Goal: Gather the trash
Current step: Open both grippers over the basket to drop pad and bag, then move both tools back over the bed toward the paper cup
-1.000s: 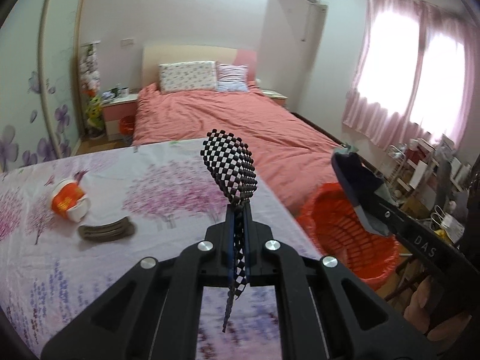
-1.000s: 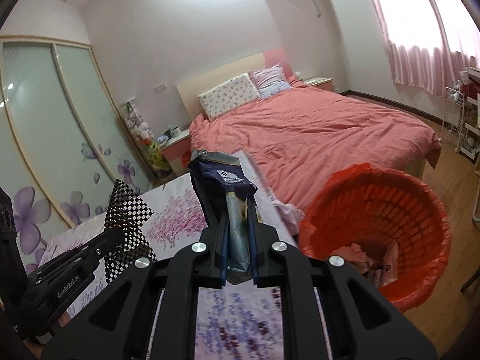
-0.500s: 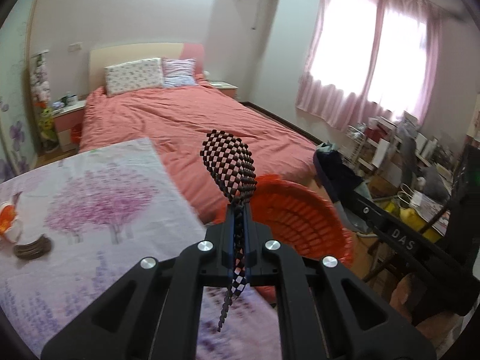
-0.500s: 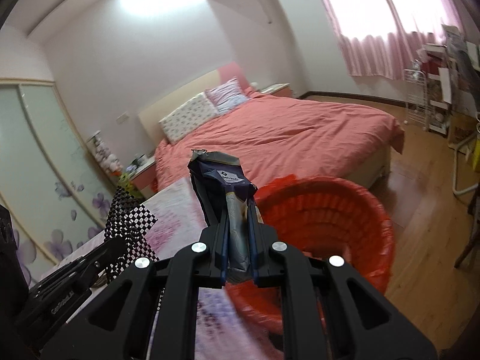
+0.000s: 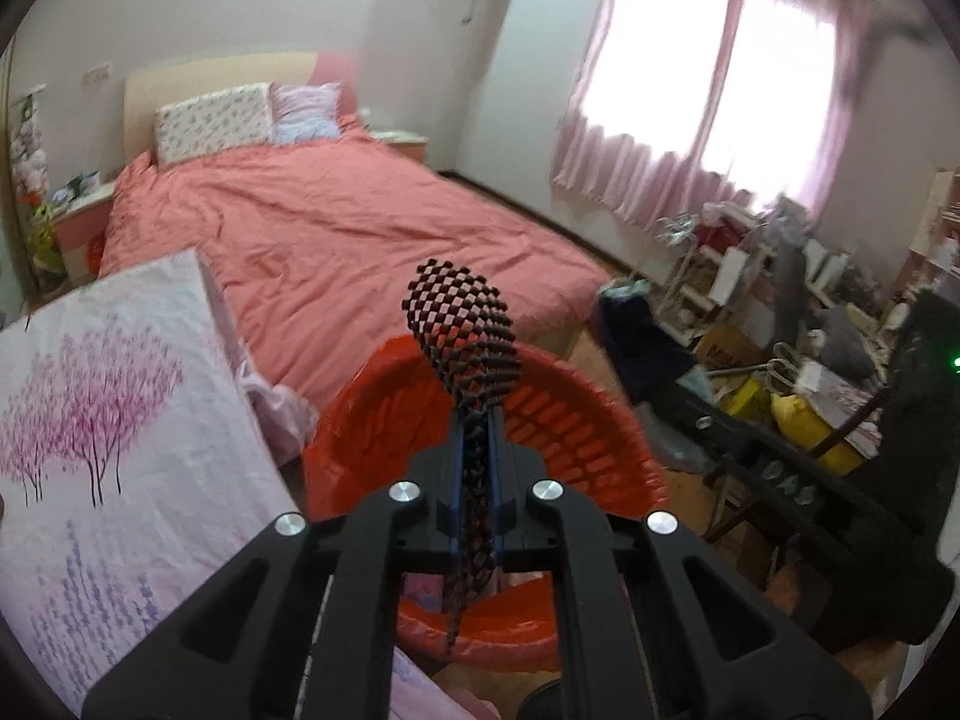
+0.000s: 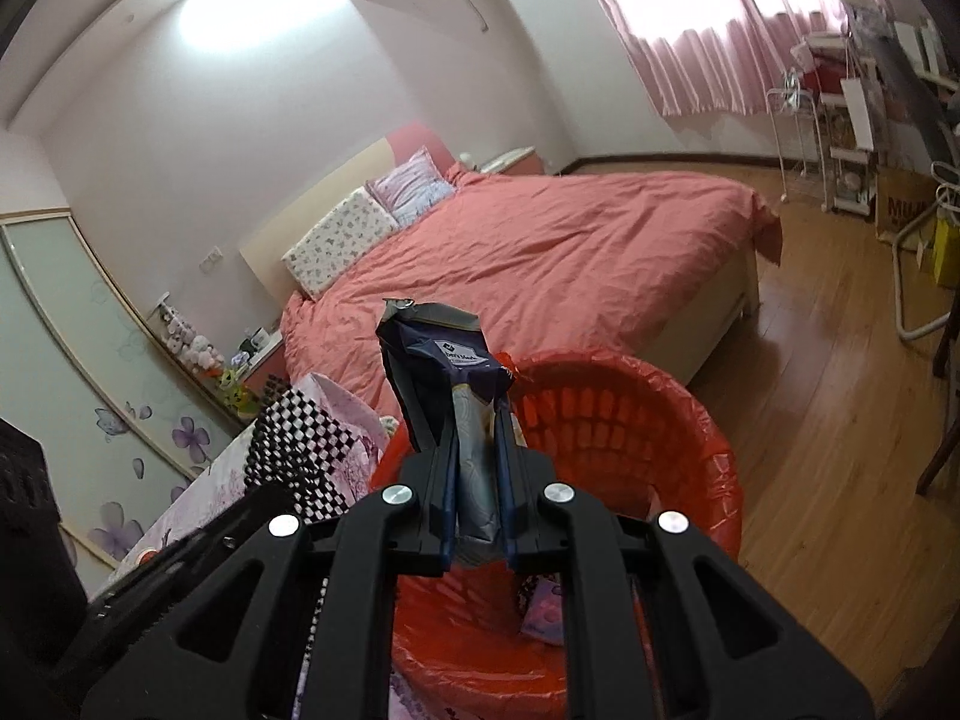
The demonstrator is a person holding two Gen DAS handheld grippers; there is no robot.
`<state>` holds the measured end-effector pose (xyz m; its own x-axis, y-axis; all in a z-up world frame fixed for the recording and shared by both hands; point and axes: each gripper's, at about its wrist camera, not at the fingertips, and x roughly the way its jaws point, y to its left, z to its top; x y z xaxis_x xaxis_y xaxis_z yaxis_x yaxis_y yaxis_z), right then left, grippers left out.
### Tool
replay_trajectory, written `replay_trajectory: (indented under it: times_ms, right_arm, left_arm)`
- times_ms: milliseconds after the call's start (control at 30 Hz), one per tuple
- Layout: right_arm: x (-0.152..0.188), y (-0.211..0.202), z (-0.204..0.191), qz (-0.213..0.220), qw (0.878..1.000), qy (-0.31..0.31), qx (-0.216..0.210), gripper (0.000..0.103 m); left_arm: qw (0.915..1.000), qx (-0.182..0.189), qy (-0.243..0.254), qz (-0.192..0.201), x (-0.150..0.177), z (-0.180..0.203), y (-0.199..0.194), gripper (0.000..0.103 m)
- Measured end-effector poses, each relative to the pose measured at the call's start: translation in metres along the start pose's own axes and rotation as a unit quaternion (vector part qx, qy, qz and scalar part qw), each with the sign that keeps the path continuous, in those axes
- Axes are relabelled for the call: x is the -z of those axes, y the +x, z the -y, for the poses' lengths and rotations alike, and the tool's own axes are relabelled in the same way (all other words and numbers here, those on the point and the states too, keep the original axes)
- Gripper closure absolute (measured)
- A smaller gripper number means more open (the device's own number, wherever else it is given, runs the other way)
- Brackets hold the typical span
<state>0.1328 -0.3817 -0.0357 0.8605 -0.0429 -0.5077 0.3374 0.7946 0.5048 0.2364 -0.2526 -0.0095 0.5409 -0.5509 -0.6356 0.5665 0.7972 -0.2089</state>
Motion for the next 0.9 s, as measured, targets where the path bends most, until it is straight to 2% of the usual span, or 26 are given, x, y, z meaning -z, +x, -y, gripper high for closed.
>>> replay_trajectory:
  times_ms: [67, 133, 200, 267, 500, 833, 900]
  right_arm:
    - [0.001, 0.004, 0.003, -0.008, 1.0, 0.0, 0.005, 0.09]
    - [0.004, 0.011, 0.006, -0.023, 1.0, 0.002, 0.007, 0.088]
    - [0.006, 0.016, 0.011, -0.033, 0.999, 0.007, 0.007, 0.074]
    - [0.01, 0.015, 0.012, -0.036, 0.999, 0.009, 0.011, 0.066]
    - [0.014, 0.007, -0.001, -0.029, 0.999, -0.017, 0.033, 0.065]
    - [0.029, 0.011, -0.044, -0.044, 0.996, -0.076, 0.024, 0.065]
    - [0.034, 0.011, -0.054, -0.047, 0.995, -0.088, 0.021, 0.057]
  left_arm:
    - [0.9998, -0.004, -0.011, -0.016, 0.002, -0.008, 0.011, 0.08]
    - [0.9995, -0.008, -0.018, -0.024, 0.005, -0.013, 0.018, 0.077]
    - [0.9992, -0.012, -0.023, -0.032, 0.009, -0.019, 0.022, 0.073]
    - [0.9988, -0.024, -0.023, -0.037, 0.011, -0.026, 0.025, 0.07]
    - [0.997, -0.07, -0.019, -0.027, 0.018, -0.054, 0.005, 0.058]
    - [0.9873, -0.156, -0.027, -0.019, 0.045, -0.123, -0.046, 0.052]
    - [0.9842, -0.173, -0.033, -0.018, 0.051, -0.14, -0.057, 0.051]
